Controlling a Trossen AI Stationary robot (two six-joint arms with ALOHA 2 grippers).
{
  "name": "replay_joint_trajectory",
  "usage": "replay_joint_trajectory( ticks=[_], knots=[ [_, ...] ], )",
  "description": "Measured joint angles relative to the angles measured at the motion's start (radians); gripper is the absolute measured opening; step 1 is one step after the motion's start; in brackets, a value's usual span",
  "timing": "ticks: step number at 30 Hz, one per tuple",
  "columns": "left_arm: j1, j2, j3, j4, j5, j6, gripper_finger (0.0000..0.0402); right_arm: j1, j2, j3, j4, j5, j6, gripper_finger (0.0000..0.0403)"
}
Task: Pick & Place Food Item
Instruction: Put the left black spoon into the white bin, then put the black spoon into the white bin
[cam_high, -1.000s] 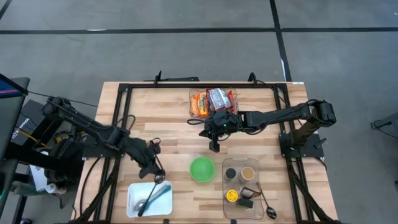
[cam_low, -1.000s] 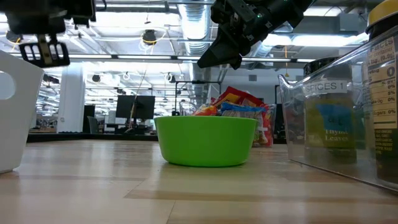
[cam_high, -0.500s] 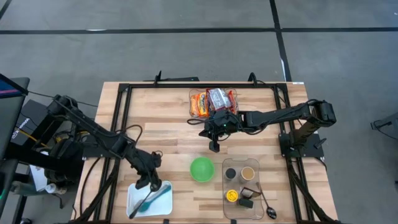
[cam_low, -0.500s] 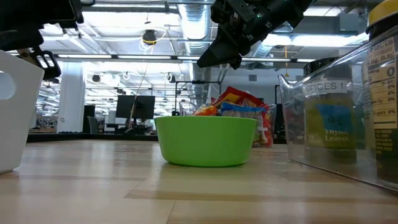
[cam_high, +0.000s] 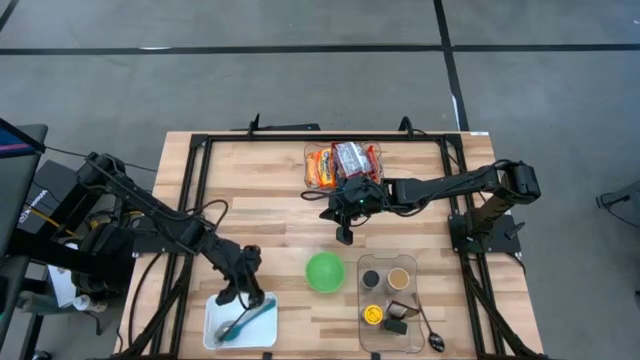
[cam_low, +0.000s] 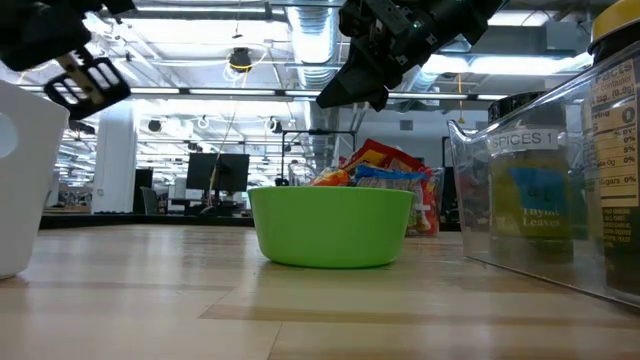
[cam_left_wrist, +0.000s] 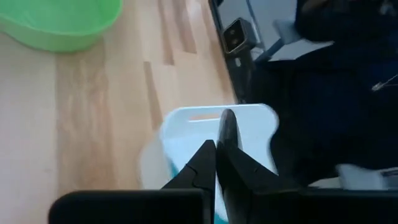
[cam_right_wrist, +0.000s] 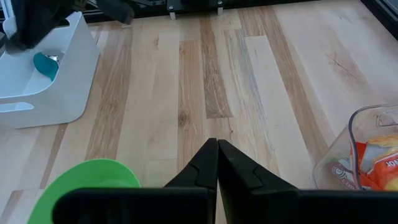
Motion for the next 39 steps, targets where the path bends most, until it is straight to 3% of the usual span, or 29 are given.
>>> replay_joint_trajectory(
  ticks=[8, 25, 39],
  knots=[
    [0.0, 0.001, -0.001, -0.004, -0.006, 0.187, 0.0003, 0.0, 0.0, 0.0, 0.0, 0.0, 0.0, 0.0004],
    [-0.005, 0.001, -0.001, -0.004, 0.045, 0.184, 0.001, 0.0, 0.0, 0.0, 0.0, 0.0, 0.0, 0.0004],
    [-0.005, 0.0, -0.001, -0.002, 0.046, 0.148, 0.0052, 0.0, 0.0, 0.0, -0.001, 0.0, 0.0, 0.0004]
  ],
)
